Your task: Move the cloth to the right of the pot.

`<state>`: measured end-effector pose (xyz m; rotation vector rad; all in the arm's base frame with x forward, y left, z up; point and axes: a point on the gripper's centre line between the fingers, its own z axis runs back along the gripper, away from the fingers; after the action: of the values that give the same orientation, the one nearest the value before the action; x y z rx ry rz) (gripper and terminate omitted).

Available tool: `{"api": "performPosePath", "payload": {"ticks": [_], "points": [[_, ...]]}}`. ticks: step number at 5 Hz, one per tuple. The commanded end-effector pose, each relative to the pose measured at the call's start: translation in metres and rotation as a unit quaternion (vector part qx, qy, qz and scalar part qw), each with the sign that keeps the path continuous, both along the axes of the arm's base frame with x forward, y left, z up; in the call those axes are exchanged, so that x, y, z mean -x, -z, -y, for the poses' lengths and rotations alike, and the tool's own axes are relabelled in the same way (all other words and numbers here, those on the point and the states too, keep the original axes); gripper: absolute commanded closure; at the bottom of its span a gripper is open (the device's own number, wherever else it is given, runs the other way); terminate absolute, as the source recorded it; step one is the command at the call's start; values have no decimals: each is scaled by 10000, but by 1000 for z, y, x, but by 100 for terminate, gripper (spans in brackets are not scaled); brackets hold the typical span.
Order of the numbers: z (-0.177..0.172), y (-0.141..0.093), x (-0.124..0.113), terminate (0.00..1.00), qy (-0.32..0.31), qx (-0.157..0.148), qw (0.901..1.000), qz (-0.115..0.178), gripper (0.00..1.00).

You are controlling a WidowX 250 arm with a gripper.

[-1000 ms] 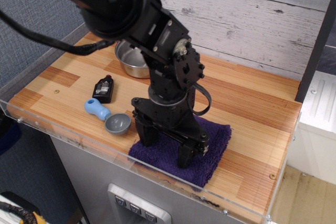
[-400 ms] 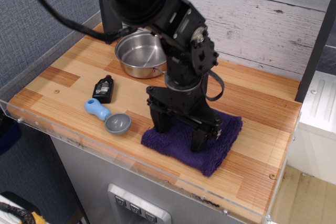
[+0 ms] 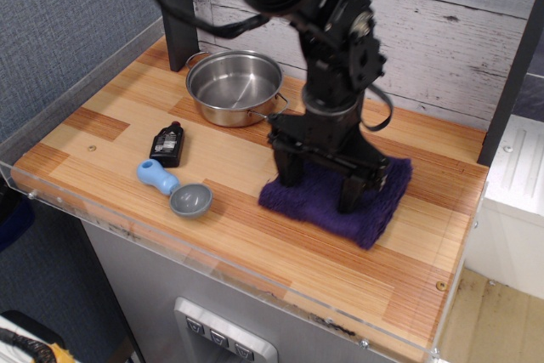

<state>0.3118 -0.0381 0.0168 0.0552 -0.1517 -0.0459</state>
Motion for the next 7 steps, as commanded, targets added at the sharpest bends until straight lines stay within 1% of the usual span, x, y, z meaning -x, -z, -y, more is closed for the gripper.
{"api": "performPosePath", "payload": {"ticks": [1, 2, 3, 4, 5, 6, 7], "points": [[15, -11, -55, 0, 41, 57, 9997, 238, 0], [20, -14, -71, 0, 118, 121, 9993, 327, 0], [20, -13, -74, 0, 164, 101, 9993, 307, 0], [19, -21, -72, 0, 204, 60, 9993, 311, 0], [24, -40, -72, 0, 206, 162, 9986, 455, 0], [29, -60, -74, 0, 231, 185, 9979, 573, 0], [31, -81, -78, 0, 250, 69, 9967, 764, 0]]}}
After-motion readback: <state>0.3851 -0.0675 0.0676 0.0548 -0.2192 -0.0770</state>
